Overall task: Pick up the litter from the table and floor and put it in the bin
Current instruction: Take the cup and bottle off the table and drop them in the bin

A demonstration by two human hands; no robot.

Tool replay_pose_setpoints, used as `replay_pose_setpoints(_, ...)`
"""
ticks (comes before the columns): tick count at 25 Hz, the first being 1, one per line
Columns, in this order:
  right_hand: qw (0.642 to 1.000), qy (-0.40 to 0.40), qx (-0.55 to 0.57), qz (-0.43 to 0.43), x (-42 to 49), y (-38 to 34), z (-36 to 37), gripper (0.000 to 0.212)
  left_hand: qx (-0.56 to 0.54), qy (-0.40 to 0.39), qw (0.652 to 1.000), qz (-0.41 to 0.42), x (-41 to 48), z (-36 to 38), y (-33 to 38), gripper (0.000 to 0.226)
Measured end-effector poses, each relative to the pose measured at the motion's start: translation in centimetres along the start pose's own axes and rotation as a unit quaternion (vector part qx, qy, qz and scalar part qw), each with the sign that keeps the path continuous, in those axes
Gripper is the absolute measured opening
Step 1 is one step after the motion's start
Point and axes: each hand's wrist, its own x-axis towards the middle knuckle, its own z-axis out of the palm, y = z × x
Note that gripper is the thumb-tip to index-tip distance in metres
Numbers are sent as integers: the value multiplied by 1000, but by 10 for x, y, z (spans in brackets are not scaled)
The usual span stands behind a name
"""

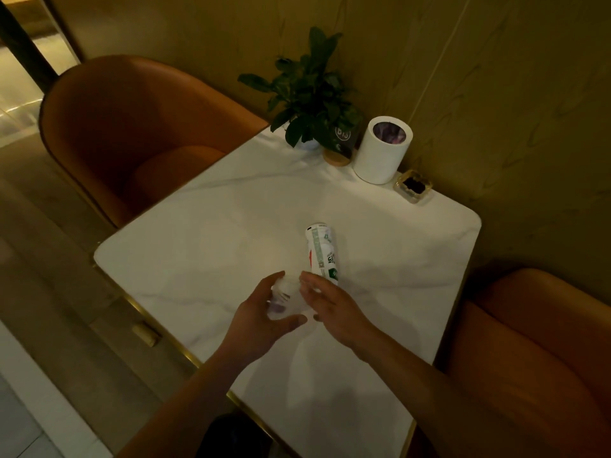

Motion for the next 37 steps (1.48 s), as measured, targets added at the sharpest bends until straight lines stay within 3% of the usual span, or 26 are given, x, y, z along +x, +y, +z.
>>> replay_pose_setpoints(3, 992, 126, -16, 17, 26, 4, -18, 37, 10, 18, 999, -48, 8, -3, -5, 87)
replay_pose_setpoints(6, 963, 205, -168, 51, 52, 16, -36, 40, 4, 23, 996, -86, 14, -3, -4, 81)
replay_pose_setpoints(9, 940, 186, -256, 124, 70, 29, -36, 66, -22, 33, 993, -108, 17, -2, -3, 73)
replay_pose_setpoints(12, 927, 165, -311, 129, 83, 35, -22, 94, -44, 49, 990, -122, 17, -3, -4, 69)
replay_pose_setpoints(18, 903, 150, -393, 90, 97, 46, -13, 86, -64, 62, 983, -163, 7, -5, -19, 74)
replay_pose_setpoints(21, 922, 152, -344, 94, 91, 49, -20, 84, -66, 60, 982, -168, -2, -6, -25, 77)
replay_pose_setpoints(27, 970, 204, -95, 88, 38, 54, -20, 79, -100, 79, 975, -183, -15, 1, -31, 76)
replay_pose_setpoints(34, 976, 201, -10, 81, -51, 73, -16, 46, -125, 88, 970, -190, -70, 22, -27, 66)
replay_pose_setpoints(37, 980, 192, 5, 57, -89, 79, -15, 46, -134, 106, 968, -186, -105, 30, -26, 60)
